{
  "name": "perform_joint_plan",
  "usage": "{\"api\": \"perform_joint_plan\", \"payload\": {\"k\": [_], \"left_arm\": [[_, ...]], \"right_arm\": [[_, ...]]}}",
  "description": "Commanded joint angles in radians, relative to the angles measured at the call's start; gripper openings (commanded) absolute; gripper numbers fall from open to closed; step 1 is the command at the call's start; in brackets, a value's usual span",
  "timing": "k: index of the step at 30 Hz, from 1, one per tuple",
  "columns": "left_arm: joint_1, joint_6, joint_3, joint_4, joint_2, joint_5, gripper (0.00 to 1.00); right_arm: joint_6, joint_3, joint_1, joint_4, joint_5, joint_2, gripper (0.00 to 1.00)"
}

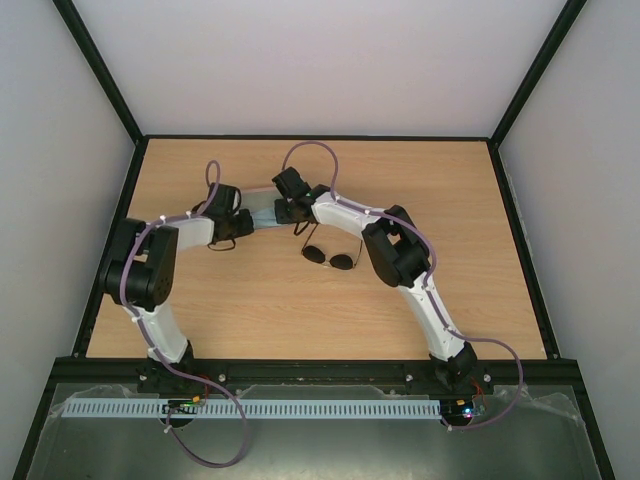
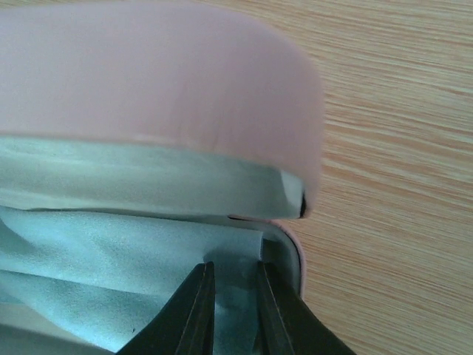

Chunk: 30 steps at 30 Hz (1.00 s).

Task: Organize the sunglasses
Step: Place the glasses cleaning cloth in the sunglasses case.

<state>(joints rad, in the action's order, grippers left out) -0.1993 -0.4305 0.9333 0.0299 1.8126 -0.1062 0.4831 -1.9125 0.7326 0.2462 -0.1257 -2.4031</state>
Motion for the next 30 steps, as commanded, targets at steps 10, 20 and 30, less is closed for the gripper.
{"api": "perform_joint_plan", "payload": {"k": [10,20,30], "left_arm": [[0.006,0.0,0.037,-0.051,-0.058,-0.041,0.25],[0.01,-0.001,0.057,-0.025,0.064,-0.022,0.2],[-0.011,0.005,0.024,-0.084,-0.149,-0.02,0.42]], "right_arm": [[0.002,0.023,-0.001,0.025,-0.015,0.047,0.2],[-0.012,0.217,-0.002,-0.065,0.016,0.249,0.29],[-0.047,0.515,-0.007,-0.089,0.015,0.566,0.4]]}}
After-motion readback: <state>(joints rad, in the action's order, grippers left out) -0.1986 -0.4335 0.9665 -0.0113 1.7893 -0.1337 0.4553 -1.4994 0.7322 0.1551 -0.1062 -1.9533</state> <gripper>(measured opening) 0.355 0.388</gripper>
